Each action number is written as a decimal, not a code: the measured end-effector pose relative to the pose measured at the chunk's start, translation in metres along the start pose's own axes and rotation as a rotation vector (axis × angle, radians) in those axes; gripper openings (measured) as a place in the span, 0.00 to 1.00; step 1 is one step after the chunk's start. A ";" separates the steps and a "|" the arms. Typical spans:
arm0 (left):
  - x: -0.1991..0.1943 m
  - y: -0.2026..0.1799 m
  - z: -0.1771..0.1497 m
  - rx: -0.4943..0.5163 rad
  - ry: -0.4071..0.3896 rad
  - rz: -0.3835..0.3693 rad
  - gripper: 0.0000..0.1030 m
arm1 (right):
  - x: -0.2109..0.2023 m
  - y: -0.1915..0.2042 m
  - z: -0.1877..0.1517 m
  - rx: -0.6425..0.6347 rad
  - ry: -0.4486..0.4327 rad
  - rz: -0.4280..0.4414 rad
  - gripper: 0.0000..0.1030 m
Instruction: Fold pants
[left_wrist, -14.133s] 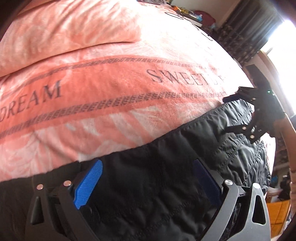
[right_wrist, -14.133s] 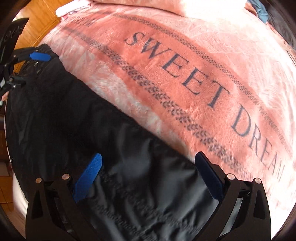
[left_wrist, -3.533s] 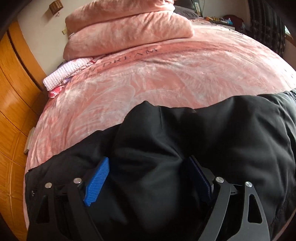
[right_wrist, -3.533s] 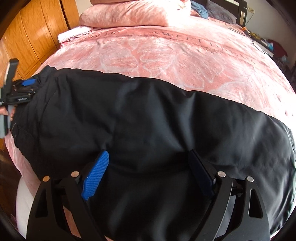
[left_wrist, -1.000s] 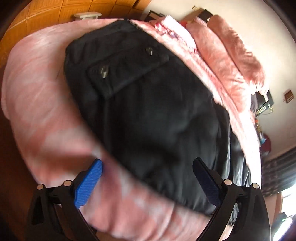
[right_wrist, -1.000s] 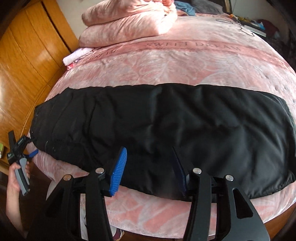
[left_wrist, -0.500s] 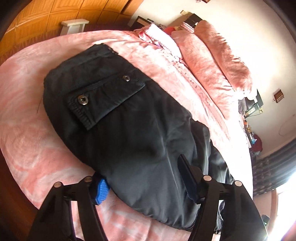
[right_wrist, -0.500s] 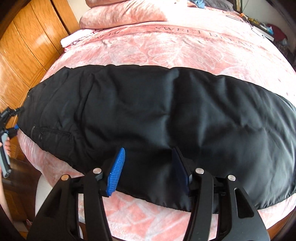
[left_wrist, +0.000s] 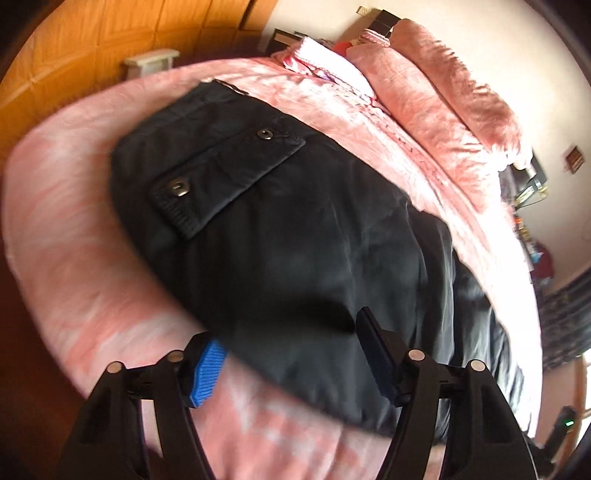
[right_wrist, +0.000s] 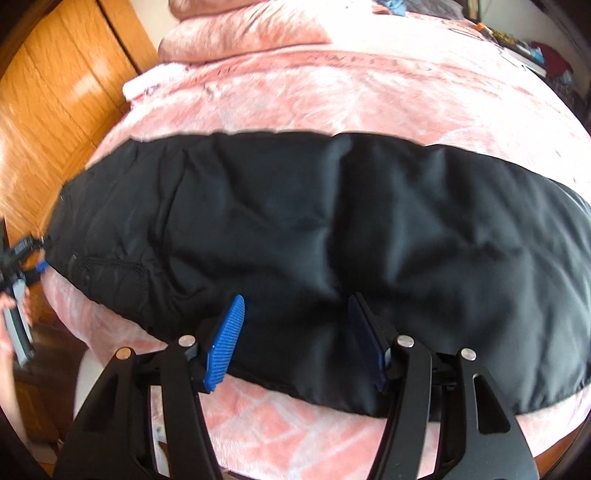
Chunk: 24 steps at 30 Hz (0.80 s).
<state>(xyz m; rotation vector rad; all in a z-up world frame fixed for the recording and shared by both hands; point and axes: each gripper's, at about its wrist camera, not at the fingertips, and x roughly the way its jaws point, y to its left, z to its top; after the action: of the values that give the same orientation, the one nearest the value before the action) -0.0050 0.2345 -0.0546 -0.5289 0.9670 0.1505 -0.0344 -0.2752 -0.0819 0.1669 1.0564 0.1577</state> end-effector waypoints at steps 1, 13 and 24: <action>-0.006 -0.007 -0.007 0.018 -0.006 0.004 0.67 | -0.010 -0.011 -0.002 0.029 -0.017 0.006 0.57; 0.000 -0.208 -0.109 0.441 0.050 -0.231 0.81 | -0.081 -0.131 -0.059 0.325 -0.030 -0.030 0.57; 0.045 -0.262 -0.148 0.598 0.135 -0.215 0.82 | -0.083 -0.199 -0.095 0.545 -0.038 -0.003 0.62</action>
<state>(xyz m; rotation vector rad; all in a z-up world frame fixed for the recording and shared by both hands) 0.0029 -0.0694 -0.0633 -0.0876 1.0210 -0.3649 -0.1482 -0.4810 -0.0992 0.6572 1.0421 -0.1405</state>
